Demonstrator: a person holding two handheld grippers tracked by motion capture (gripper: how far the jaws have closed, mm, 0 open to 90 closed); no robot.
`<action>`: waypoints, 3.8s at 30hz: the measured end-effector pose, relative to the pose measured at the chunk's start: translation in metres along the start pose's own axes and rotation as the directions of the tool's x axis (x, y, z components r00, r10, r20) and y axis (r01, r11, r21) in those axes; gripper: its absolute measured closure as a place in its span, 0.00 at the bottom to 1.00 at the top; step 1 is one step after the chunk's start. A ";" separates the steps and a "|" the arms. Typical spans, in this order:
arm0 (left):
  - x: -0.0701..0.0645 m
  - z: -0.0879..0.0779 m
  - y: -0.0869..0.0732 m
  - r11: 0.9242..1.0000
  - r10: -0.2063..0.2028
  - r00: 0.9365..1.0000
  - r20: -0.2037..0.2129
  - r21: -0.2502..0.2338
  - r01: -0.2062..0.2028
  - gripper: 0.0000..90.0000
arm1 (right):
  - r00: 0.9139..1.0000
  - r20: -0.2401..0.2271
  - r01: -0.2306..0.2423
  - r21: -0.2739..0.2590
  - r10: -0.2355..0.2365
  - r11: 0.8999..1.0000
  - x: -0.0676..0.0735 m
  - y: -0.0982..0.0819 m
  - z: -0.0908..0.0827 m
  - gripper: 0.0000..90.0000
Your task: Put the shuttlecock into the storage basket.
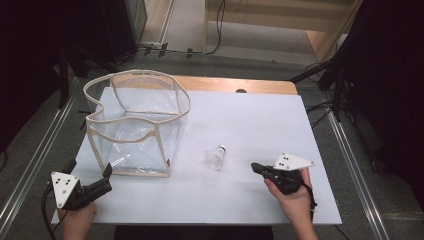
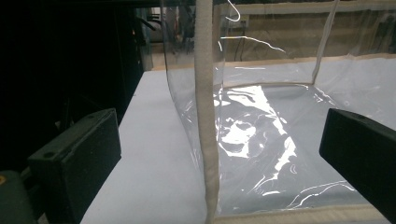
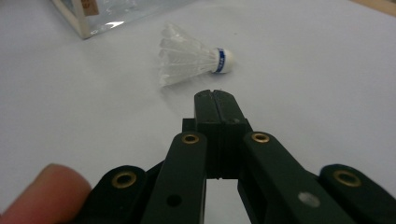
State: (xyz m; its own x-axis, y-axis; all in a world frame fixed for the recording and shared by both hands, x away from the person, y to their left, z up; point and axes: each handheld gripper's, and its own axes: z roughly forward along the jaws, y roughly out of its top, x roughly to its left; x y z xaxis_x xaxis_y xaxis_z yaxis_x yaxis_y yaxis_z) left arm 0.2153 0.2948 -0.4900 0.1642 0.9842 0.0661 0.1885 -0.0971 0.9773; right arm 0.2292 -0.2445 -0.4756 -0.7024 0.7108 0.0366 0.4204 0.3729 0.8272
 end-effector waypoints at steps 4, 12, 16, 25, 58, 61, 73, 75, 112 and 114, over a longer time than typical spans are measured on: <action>-0.001 0.000 0.000 1.000 0.007 1.000 -0.001 0.001 -0.007 0.00 | 0.999 -0.036 0.031 0.038 -0.029 0.999 0.007 0.006 0.017 0.97; 0.000 0.000 0.000 1.000 0.001 1.000 0.003 0.004 -0.001 0.00 | 0.994 -0.087 0.071 0.098 -0.062 0.993 0.015 0.017 0.044 0.97; -0.001 0.000 0.000 1.000 0.007 1.000 0.002 0.007 -0.007 0.00 | 0.993 -0.101 0.079 0.122 -0.067 0.989 0.017 0.020 0.054 0.97; -0.001 0.000 0.000 1.000 0.007 1.000 0.003 0.008 -0.007 0.00 | 0.990 -0.123 0.079 0.139 -0.062 0.987 0.018 0.025 0.073 0.97; -0.001 0.001 0.001 1.000 0.003 1.000 0.004 0.007 -0.003 0.00 | 0.989 -0.140 0.074 0.166 -0.051 0.983 0.009 0.073 0.135 0.97; 0.000 0.001 0.001 1.000 -0.002 1.000 0.003 0.009 0.002 0.00 | 0.991 -0.126 0.054 0.163 -0.033 0.985 0.000 0.078 0.141 0.97; 0.001 0.001 0.001 1.000 -0.005 1.000 0.004 0.011 0.005 0.00 | 0.996 -0.086 0.036 0.161 -0.022 0.986 -0.022 0.090 0.148 0.97; 0.001 0.001 0.001 1.000 -0.007 1.000 0.004 0.010 0.007 0.00 | 0.995 -0.094 0.040 0.155 -0.026 0.987 -0.021 0.092 0.146 0.97; 0.001 0.002 0.001 1.000 -0.006 1.000 0.007 0.011 0.006 0.00 | 0.999 -0.002 -0.051 0.162 0.052 0.985 -0.056 0.099 0.163 0.97; 0.001 0.002 0.001 1.000 -0.009 1.000 0.008 0.010 0.009 0.00 | 0.998 -0.001 -0.061 0.156 0.062 0.986 -0.058 0.100 0.160 0.97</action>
State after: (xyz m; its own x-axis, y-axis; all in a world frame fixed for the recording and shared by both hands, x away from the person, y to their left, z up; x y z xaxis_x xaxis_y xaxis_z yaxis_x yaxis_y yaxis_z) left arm 0.2176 0.2953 -0.4893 0.1703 0.9838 0.0560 0.1991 -0.0900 0.9758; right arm 0.4035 -0.1533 -0.4849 -0.6756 0.7320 0.0882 0.5469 0.4173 0.7258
